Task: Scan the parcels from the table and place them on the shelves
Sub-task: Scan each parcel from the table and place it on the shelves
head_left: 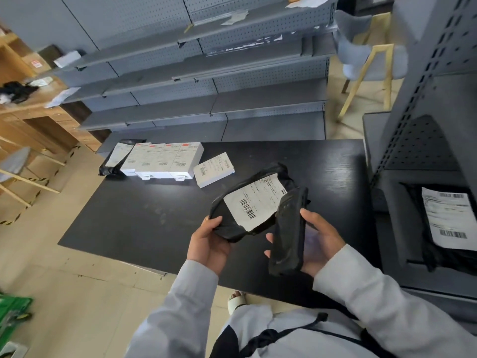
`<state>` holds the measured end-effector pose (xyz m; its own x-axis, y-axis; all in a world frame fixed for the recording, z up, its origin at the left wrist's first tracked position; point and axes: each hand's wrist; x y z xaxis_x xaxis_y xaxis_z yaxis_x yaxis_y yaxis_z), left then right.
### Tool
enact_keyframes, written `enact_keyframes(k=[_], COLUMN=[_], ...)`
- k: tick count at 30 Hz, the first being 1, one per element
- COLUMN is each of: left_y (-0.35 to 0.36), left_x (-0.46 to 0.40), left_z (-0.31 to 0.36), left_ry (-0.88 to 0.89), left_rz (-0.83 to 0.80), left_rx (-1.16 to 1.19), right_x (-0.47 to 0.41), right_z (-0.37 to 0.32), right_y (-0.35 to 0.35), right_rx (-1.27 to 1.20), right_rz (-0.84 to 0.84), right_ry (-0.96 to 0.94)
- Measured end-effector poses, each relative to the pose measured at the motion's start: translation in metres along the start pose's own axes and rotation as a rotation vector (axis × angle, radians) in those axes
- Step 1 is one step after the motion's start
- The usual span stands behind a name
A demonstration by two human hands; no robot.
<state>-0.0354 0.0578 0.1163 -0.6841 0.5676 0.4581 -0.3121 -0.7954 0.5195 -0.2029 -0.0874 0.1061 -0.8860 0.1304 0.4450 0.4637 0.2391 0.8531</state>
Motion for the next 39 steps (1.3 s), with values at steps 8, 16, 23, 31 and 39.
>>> enact_keyframes(k=[8, 16, 23, 31, 39], left_y=[0.025, 0.044, 0.025, 0.013, 0.001], left_x=[0.008, 0.006, -0.029, -0.076, -0.098], left_z=[-0.012, -0.013, 0.004, 0.076, 0.091], left_ry=[-0.062, -0.116, -0.142, -0.098, -0.289], left_rz=[-0.046, -0.217, -0.284, -0.522, -0.677], left_rx=[0.043, 0.048, -0.017, -0.773, -0.896], right_x=[0.018, 0.026, 0.022, 0.004, 0.001], right_z=[-0.014, -0.021, -0.022, -0.004, 0.019], right_y=[-0.009, -0.006, 0.003, 0.031, 0.067], right_rx=[-0.115, -0.158, -0.097, 0.283, 0.427], right_rz=[-0.175, -0.175, -0.141, 0.064, 0.147], right_ry=[-0.198, -0.33, -0.405, -0.305, -0.332])
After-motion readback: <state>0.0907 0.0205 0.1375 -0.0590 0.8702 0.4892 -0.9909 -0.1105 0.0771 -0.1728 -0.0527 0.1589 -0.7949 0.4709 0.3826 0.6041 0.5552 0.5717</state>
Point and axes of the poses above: each hand's wrist, its own x-axis away from the middle knuckle, its own y-axis out of the palm, z = x × y, and after that the axes turned 3 degrees about y, right-handed
